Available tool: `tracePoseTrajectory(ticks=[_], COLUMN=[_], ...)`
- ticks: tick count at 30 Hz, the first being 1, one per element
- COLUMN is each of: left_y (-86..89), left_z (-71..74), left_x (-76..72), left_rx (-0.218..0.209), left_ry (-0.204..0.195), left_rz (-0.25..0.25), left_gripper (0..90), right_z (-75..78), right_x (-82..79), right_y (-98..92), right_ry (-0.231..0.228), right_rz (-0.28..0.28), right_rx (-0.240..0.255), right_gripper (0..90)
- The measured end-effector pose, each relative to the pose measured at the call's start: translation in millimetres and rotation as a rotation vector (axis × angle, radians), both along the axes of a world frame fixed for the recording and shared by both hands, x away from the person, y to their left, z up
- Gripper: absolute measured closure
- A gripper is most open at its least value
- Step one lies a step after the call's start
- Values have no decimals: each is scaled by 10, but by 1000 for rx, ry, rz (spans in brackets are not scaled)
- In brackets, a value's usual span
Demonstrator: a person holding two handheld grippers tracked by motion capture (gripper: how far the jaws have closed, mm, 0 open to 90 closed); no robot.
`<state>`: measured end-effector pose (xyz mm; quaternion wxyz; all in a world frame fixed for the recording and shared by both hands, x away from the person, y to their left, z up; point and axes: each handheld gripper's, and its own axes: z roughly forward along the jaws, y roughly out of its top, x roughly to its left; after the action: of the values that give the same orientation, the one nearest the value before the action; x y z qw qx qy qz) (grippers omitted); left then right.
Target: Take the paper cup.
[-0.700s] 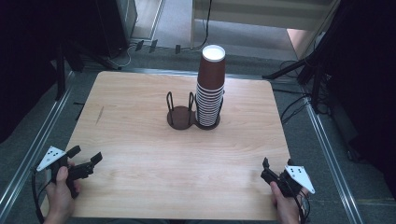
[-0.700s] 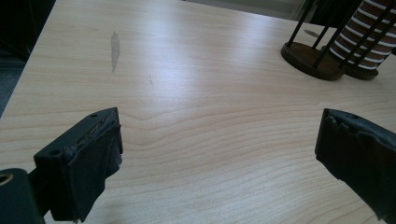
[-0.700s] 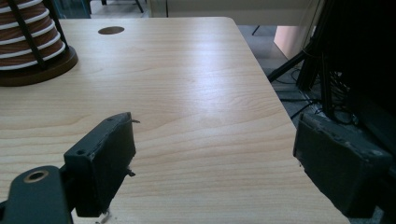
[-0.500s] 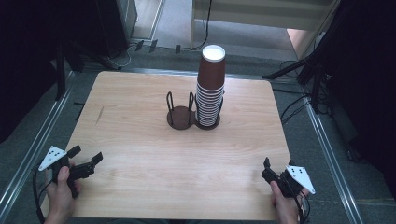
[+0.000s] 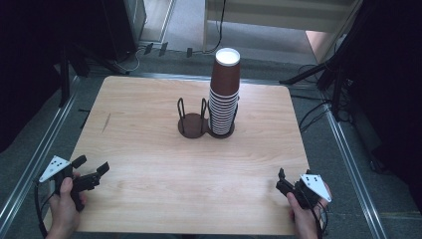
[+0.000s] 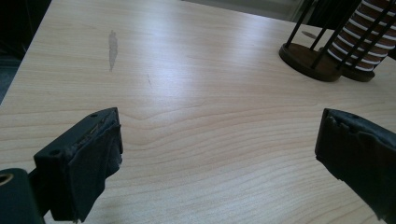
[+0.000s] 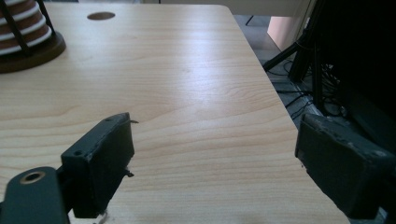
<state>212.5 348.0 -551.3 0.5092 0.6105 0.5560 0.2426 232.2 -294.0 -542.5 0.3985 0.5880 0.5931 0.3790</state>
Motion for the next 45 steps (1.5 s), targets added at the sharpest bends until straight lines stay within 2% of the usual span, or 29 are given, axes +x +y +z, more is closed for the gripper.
tracePoseTrajectory(ticks=[4, 7, 13, 18, 22, 26, 29, 35, 45], left_y=[-17, -18, -24, -25, -29, -32, -34, -49, -48], left_z=[1, -1, -3, -5, -8, -11, -11, -10, -10], left_x=[-3, -12, -19, -12, -10, -14, -13, -15, -15], left_rx=[17, 15, 17, 13, 20, 20, 23, 40, 36], left_ry=[3, 1, 5, 7, 9, 9, 12, 14, 15], left_rz=[-7, -10, -15, -12, -14, -10, -6, -5, -6], left_gripper=[15, 15, 15, 15, 15, 15, 15, 15, 15], right_z=[7, 15, 62, 118, 219, 354, 409, 463, 587], right_x=[36, 49, 62, 98, 102, 114, 129, 184, 232], right_y=[-13, -23, -17, 63, 150, 234, 287, 329, 430], right_ry=[5, 3, 19, 26, 3, -15, -34, -32, -49], right_rz=[0, -8, 2, 2, 32, 75, 89, 96, 114], right_rx=[9, 9, 42, 26, 14, 39, 28, 48, 62], right_gripper=[92, 92, 105, 109, 108, 106, 111, 111, 111])
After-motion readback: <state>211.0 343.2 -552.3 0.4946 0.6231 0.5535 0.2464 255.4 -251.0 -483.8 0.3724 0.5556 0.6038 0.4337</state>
